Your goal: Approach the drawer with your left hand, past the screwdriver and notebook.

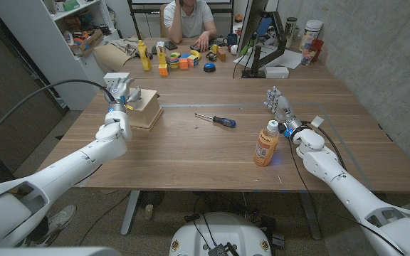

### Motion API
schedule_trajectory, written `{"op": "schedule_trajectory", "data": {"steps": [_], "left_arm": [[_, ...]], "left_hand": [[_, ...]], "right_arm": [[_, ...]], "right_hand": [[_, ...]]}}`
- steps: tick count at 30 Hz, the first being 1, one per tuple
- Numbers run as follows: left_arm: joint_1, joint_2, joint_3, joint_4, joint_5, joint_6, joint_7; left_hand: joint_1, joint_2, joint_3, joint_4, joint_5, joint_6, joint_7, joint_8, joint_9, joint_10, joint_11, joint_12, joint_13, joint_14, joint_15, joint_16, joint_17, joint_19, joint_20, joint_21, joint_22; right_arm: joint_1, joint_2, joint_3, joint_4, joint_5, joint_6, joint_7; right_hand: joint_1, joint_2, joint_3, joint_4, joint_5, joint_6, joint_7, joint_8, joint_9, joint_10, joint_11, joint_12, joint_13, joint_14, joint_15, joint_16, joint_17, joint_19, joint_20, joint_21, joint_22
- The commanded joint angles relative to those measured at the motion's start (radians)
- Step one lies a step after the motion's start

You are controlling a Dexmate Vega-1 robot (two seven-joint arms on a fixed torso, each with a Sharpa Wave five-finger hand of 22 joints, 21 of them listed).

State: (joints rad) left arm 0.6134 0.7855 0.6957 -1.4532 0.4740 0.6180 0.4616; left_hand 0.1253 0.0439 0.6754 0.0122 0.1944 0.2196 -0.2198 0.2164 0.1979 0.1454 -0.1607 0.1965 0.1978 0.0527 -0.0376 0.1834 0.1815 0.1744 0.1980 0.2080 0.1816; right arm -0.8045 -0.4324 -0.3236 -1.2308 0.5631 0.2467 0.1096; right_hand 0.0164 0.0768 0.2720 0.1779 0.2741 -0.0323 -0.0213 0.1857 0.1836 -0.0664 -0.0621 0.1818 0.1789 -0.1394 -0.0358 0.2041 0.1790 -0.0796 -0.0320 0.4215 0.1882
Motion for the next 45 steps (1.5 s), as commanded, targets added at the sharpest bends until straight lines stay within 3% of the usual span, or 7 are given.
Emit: {"op": "schedule_trajectory", "data": {"steps": [1, 45], "left_arm": [[-0.054, -0.030, 0.040, 0.074, -0.023, -0.088, 0.022], [-0.082, -0.049, 0.079, 0.096, -0.046, -0.072, -0.020]], "left_hand": [[-0.006, -0.001, -0.001, -0.001, 0.009, -0.008, -0.003, -0.006, 0.002, -0.008, -0.003, -0.002, 0.004, -0.009, -0.080, 0.003, 0.002, -0.002, -0.010, 0.001, 0.000], [-0.030, 0.004, -0.009, 0.010, 0.015, -0.019, -0.003, -0.011, 0.004, 0.002, -0.006, 0.002, 0.005, -0.006, -0.091, 0.012, 0.001, 0.014, -0.016, 0.001, 0.001]], "right_arm": [[0.016, 0.002, 0.000, 0.027, 0.007, -0.005, 0.020], [0.037, 0.011, 0.006, 0.077, 0.012, 0.009, 0.048]], "right_hand": [[-0.001, 0.072, -0.003, 0.001, 0.002, 0.002, 0.003, 0.005, 0.003, 0.003, 0.005, 0.005, 0.005, 0.004, -0.050, 0.007, 0.004, 0.003, -0.082, -0.001, 0.004], [-0.004, 0.066, -0.016, 0.000, 0.003, 0.003, 0.005, 0.004, 0.002, 0.003, 0.007, 0.005, 0.005, 0.006, -0.044, 0.007, 0.003, 0.005, -0.080, -0.008, 0.004]]}}
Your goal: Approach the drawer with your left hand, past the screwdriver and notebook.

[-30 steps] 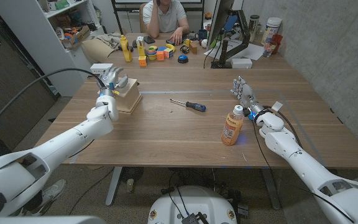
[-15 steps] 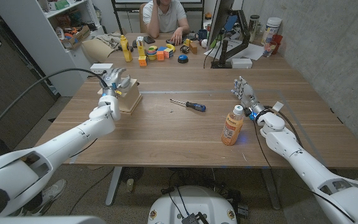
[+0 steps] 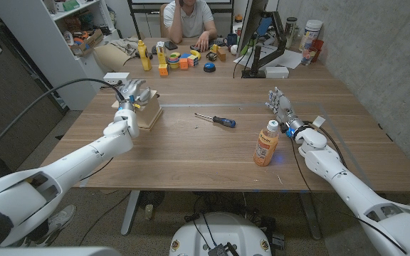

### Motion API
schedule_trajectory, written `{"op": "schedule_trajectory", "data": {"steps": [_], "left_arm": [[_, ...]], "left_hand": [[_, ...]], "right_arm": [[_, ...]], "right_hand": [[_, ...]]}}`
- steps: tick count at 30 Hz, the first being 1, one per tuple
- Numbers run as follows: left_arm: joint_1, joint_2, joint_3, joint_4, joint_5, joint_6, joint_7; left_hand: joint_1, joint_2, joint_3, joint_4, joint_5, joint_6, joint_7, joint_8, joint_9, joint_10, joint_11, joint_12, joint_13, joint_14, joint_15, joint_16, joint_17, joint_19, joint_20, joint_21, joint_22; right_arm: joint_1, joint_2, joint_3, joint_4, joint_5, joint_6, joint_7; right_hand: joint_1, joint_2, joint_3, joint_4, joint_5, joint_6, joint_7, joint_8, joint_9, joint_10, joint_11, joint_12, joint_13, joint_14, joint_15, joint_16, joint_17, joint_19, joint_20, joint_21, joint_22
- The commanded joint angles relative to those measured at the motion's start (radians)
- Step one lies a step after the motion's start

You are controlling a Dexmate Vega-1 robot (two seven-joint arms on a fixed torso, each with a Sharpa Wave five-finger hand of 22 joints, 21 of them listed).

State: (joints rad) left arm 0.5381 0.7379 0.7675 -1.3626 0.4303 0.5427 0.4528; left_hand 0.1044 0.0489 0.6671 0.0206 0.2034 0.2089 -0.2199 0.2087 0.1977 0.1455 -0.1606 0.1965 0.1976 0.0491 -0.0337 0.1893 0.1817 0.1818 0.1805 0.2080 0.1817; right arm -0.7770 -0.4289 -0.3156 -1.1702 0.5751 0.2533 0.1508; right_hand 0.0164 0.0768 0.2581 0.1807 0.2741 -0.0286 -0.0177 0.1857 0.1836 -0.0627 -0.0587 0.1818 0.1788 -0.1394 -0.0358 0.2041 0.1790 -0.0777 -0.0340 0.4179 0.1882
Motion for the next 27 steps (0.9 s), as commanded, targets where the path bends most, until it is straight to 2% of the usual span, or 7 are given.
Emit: {"op": "schedule_trajectory", "data": {"steps": [1, 27], "left_arm": [[-0.007, 0.000, 0.009, 0.006, -0.002, 0.002, -0.011], [-0.018, -0.006, 0.020, 0.018, -0.006, 0.001, -0.024]], "left_hand": [[-0.009, -0.001, -0.001, 0.002, 0.006, -0.008, -0.003, -0.004, 0.004, 0.001, -0.005, 0.001, 0.005, -0.003, -0.096, 0.005, 0.001, 0.006, 0.001, 0.001, 0.000], [-0.018, 0.005, -0.002, 0.007, 0.009, -0.008, -0.003, -0.003, 0.005, -0.001, -0.004, 0.000, 0.005, -0.007, -0.098, 0.006, 0.001, 0.007, -0.001, -0.002, 0.000]], "right_arm": [[0.009, 0.008, -0.002, 0.017, 0.000, 0.003, 0.007], [0.018, 0.012, -0.002, 0.037, -0.002, 0.005, 0.015]], "right_hand": [[-0.004, 0.066, -0.002, -0.002, 0.003, -0.001, 0.001, 0.004, 0.002, -0.001, 0.004, 0.004, 0.005, 0.006, -0.044, 0.007, 0.003, 0.004, -0.078, -0.004, 0.004], [-0.003, 0.068, -0.007, -0.003, 0.005, -0.001, 0.001, 0.004, 0.002, -0.001, 0.003, 0.004, 0.005, 0.006, -0.043, 0.006, 0.003, 0.005, -0.077, -0.008, 0.004]]}}
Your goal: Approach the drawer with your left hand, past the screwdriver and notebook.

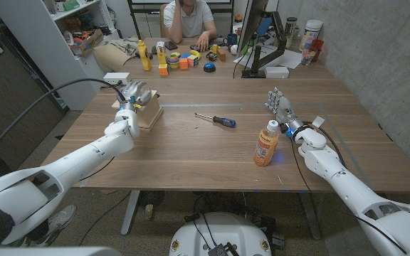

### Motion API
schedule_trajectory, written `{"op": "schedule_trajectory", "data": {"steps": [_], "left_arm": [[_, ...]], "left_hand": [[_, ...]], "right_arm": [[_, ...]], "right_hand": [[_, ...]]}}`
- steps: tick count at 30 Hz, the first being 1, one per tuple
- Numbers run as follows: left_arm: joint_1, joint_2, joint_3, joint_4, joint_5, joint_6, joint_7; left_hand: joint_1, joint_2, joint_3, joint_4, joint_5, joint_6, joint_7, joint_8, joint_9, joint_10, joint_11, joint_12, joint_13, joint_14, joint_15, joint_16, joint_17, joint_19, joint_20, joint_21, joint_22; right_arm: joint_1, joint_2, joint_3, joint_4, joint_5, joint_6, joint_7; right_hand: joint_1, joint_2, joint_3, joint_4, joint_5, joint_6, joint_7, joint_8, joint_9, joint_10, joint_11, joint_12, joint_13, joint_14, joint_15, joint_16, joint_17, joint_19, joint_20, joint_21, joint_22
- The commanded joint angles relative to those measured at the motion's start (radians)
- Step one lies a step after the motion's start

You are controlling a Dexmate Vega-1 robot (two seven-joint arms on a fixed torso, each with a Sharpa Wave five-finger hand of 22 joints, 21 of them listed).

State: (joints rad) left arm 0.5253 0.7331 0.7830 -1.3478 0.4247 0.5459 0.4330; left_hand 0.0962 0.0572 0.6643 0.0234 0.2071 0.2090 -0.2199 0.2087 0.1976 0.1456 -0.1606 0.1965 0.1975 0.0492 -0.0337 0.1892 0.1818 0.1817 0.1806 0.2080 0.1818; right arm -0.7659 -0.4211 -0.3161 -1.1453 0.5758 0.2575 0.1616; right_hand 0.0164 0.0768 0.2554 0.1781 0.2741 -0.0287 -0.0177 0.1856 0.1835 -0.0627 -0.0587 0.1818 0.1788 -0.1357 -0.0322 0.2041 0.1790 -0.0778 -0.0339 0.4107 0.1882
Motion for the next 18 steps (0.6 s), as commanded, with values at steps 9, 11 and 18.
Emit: {"op": "schedule_trajectory", "data": {"steps": [9, 11, 18], "left_arm": [[-0.005, 0.000, 0.005, 0.002, 0.000, -0.001, -0.006], [-0.004, 0.000, 0.005, -0.001, 0.001, 0.004, -0.006], [0.000, 0.006, 0.003, -0.011, 0.001, 0.007, -0.010]], "left_hand": [[-0.012, -0.001, 0.001, 0.005, 0.006, -0.008, -0.003, -0.003, 0.005, 0.001, -0.003, 0.000, 0.005, -0.007, -0.099, 0.007, 0.001, 0.007, 0.000, -0.002, 0.000], [-0.013, -0.001, 0.001, 0.006, 0.006, -0.008, -0.003, -0.003, 0.005, 0.000, -0.004, 0.000, 0.005, -0.007, -0.099, 0.007, 0.001, 0.007, 0.000, -0.002, 0.000], [-0.015, 0.001, 0.001, 0.007, 0.006, -0.009, -0.003, -0.003, 0.005, -0.001, -0.004, -0.001, 0.005, -0.008, -0.100, 0.007, 0.000, 0.008, 0.000, -0.003, 0.000]], "right_arm": [[0.009, 0.005, -0.001, 0.016, -0.002, 0.001, 0.008], [0.011, 0.006, -0.001, 0.019, -0.002, 0.002, 0.009], [0.013, 0.008, -0.002, 0.024, -0.002, 0.005, 0.013]], "right_hand": [[-0.003, 0.068, -0.006, 0.000, 0.006, -0.001, 0.000, 0.004, 0.002, -0.001, 0.004, 0.004, 0.005, 0.001, -0.047, 0.005, 0.003, 0.005, -0.077, -0.002, 0.004], [-0.003, 0.069, -0.007, 0.000, 0.006, -0.001, 0.000, 0.004, 0.002, -0.001, 0.004, 0.004, 0.005, 0.001, -0.046, 0.005, 0.003, 0.005, -0.077, -0.002, 0.004], [-0.003, 0.069, -0.008, 0.000, 0.007, -0.002, 0.000, 0.004, 0.002, -0.001, 0.004, 0.004, 0.005, 0.001, -0.046, 0.005, 0.003, 0.006, -0.077, -0.003, 0.004]]}}
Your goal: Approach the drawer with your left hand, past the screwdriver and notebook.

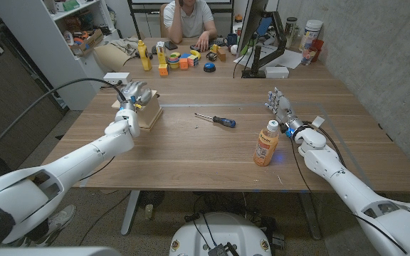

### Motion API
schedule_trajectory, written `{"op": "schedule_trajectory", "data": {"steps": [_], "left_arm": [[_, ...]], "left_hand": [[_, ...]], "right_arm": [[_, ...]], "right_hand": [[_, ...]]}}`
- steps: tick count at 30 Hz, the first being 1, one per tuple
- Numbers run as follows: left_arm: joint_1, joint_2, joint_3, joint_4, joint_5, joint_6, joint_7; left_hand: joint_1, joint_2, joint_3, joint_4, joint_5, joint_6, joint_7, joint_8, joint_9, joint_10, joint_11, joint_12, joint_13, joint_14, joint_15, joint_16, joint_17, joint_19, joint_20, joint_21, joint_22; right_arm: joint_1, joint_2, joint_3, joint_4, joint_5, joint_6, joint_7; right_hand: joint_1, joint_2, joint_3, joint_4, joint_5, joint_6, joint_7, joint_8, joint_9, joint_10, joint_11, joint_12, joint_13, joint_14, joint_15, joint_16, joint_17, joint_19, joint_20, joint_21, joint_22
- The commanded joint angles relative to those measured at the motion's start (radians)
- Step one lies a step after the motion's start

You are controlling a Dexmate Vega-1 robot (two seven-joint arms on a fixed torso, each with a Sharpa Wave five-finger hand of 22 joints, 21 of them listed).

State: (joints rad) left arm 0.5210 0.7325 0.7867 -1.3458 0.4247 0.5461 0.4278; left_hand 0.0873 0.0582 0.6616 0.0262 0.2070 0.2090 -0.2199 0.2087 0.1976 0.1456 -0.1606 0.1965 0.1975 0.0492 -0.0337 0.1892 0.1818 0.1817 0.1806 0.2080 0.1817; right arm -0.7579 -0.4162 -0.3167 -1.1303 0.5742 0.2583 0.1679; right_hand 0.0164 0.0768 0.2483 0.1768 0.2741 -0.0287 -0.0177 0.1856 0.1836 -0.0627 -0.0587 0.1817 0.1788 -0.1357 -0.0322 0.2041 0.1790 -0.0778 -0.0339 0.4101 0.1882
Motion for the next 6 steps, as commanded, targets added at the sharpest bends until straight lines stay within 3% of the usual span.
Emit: {"op": "schedule_trajectory", "data": {"steps": [1, 6], "left_arm": [[0.005, 0.007, -0.001, -0.014, 0.001, 0.008, -0.004], [0.007, 0.009, -0.002, -0.018, 0.001, 0.007, -0.004]], "left_hand": [[-0.006, 0.000, 0.003, 0.004, 0.007, -0.009, -0.003, -0.004, 0.005, -0.001, -0.005, -0.001, 0.005, -0.008, -0.100, 0.007, 0.000, 0.008, 0.000, -0.003, 0.000], [-0.007, 0.001, 0.003, 0.005, 0.007, -0.009, -0.003, -0.004, 0.006, 0.000, -0.005, 0.000, 0.005, -0.008, -0.102, 0.007, 0.000, 0.008, -0.001, -0.004, 0.000]], "right_arm": [[0.005, 0.003, -0.002, 0.010, -0.003, 0.006, 0.006], [0.005, 0.002, -0.002, 0.011, -0.004, 0.009, 0.009]], "right_hand": [[-0.003, 0.069, -0.001, 0.001, 0.007, -0.001, 0.000, 0.004, 0.002, -0.001, 0.003, 0.004, 0.005, 0.001, -0.047, 0.005, 0.003, 0.005, -0.077, -0.003, 0.004], [-0.003, 0.069, -0.002, 0.001, 0.007, -0.001, 0.001, 0.004, 0.002, -0.001, 0.004, 0.004, 0.005, 0.001, -0.047, 0.005, 0.003, 0.005, -0.077, -0.004, 0.004]]}}
